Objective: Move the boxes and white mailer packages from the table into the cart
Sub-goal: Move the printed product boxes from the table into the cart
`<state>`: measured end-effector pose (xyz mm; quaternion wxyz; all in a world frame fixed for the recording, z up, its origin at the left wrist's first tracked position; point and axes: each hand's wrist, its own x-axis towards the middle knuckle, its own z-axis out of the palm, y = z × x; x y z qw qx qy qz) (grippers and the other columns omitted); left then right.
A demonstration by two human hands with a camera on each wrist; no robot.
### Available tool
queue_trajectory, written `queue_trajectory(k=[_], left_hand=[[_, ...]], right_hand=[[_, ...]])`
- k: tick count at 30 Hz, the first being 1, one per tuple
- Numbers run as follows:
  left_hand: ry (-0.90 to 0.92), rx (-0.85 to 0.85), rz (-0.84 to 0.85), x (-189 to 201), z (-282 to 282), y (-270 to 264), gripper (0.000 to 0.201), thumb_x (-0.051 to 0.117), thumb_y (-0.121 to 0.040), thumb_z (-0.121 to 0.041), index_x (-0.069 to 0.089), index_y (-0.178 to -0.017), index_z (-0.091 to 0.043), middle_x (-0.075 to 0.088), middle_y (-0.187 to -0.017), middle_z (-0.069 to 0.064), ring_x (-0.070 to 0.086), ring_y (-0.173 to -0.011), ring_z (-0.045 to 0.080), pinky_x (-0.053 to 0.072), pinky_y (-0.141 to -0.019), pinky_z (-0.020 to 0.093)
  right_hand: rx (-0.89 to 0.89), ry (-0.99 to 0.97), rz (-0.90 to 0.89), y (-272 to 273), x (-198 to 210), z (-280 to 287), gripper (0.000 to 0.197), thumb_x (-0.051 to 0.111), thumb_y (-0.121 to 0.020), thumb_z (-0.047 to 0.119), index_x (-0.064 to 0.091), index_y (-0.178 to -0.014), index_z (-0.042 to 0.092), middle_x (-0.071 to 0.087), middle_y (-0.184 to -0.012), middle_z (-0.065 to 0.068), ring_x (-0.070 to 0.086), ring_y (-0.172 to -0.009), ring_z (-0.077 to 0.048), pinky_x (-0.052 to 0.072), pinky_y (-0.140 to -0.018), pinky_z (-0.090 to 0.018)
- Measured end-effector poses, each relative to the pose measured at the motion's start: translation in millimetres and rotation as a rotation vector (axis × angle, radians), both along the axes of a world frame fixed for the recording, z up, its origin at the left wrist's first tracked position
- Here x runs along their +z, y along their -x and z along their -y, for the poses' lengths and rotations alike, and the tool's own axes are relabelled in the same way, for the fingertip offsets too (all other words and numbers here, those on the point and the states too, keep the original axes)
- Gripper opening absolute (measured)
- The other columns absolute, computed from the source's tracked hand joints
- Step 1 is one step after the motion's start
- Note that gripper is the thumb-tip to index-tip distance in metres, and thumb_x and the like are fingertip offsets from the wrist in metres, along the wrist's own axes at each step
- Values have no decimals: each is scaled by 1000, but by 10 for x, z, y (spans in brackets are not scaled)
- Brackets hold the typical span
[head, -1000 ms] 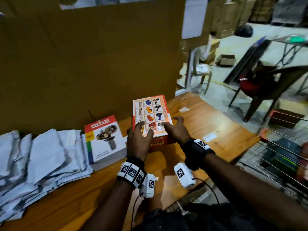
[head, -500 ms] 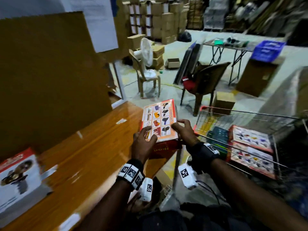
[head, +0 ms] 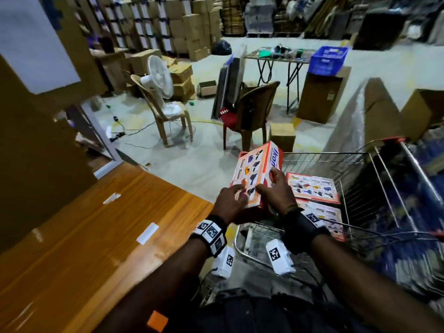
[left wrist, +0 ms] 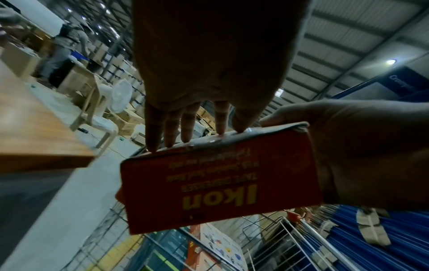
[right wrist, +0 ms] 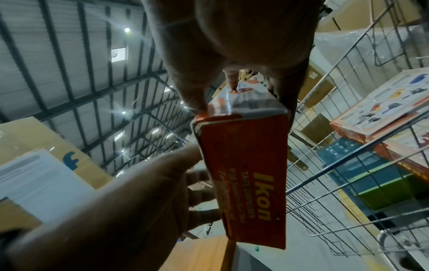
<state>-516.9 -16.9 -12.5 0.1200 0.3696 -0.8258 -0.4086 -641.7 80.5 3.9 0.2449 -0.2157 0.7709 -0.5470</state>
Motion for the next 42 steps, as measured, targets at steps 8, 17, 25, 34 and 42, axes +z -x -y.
queue_trajectory(k=[8,17,25,34,42], left_hand=[[-48,-101,114,-124,216,783,40,50,-98,-36,54,-136,-24,56,-140,4,53,-126,22,38,-101,26],[-401,-57,55,-549,1061,1597,46,57,-79,-34,66,-121,-16,64,-128,6,59,-118,25,46,-104,41],[-552,-130,137,-549,1660,2083,42,48,-81,-41,65,-107,-13,64,-102,14,56,-90,22,49,-88,44],[-677,-83,272,-1217,2048,2433,40,42,-102,-23,53,-131,4,55,-134,25,58,-118,37,47,-97,40],[-571,-74,456,-2064,2032,2572,53,47,-82,-40,60,-121,-7,63,-122,19,60,-112,35,48,-98,38]], right_hand=[[-107,-101,-8,575,-257,208,80,77,-69,35,39,-140,31,55,-134,-6,57,-116,-27,46,-101,-39],[-71,-279,-35,1365,-649,1013,74,73,-81,35,37,-146,24,52,-141,-9,52,-124,-30,41,-105,-36],[-80,-446,-7,1913,-936,1625,60,68,-85,37,47,-138,21,57,-135,-14,53,-122,-33,41,-100,-34],[106,-469,127,1638,-1832,1885,87,76,-75,35,27,-147,32,50,-140,-12,55,-120,-32,46,-101,-42],[405,-608,198,1831,-2462,1976,94,79,-53,53,47,-138,25,62,-129,-4,60,-116,-22,49,-97,-33]])
